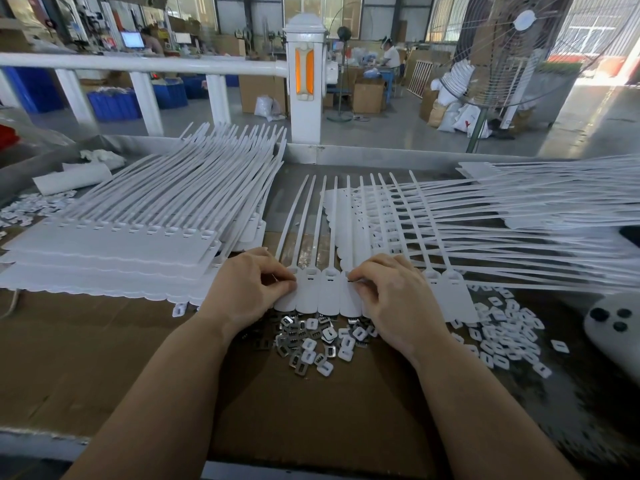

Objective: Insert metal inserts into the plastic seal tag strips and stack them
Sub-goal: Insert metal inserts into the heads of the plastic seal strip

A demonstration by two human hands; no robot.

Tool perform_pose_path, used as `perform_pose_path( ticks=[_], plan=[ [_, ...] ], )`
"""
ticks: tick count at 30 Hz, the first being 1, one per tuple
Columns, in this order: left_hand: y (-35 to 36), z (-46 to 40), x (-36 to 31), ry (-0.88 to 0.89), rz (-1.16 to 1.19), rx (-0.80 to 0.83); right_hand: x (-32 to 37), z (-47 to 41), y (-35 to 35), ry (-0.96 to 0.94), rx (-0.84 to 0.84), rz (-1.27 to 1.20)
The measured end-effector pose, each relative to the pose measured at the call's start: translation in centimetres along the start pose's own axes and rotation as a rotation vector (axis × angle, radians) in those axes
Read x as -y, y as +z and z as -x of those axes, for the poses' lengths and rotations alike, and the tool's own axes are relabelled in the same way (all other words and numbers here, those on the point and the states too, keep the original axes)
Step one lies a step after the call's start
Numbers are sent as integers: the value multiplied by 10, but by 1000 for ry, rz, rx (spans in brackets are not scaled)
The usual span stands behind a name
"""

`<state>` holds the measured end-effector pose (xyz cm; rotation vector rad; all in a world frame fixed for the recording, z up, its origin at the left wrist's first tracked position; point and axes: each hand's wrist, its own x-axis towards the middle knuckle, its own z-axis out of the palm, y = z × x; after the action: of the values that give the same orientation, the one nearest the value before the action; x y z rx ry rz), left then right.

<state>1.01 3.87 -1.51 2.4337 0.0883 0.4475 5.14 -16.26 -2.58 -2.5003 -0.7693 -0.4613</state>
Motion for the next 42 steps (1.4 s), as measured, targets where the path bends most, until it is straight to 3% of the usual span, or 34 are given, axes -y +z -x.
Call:
perform_pose_path(
  ticks=[13, 25, 42],
  plan=[
    [7, -1, 4, -31, -55, -65, 0, 1, 0, 5, -13, -1],
    [3, -5, 9, -188, 202, -277, -1, 0, 1, 7, -5, -6],
    [8, -13, 12, -211, 130, -256, -1, 1, 0, 7, -11, 1]
  ],
)
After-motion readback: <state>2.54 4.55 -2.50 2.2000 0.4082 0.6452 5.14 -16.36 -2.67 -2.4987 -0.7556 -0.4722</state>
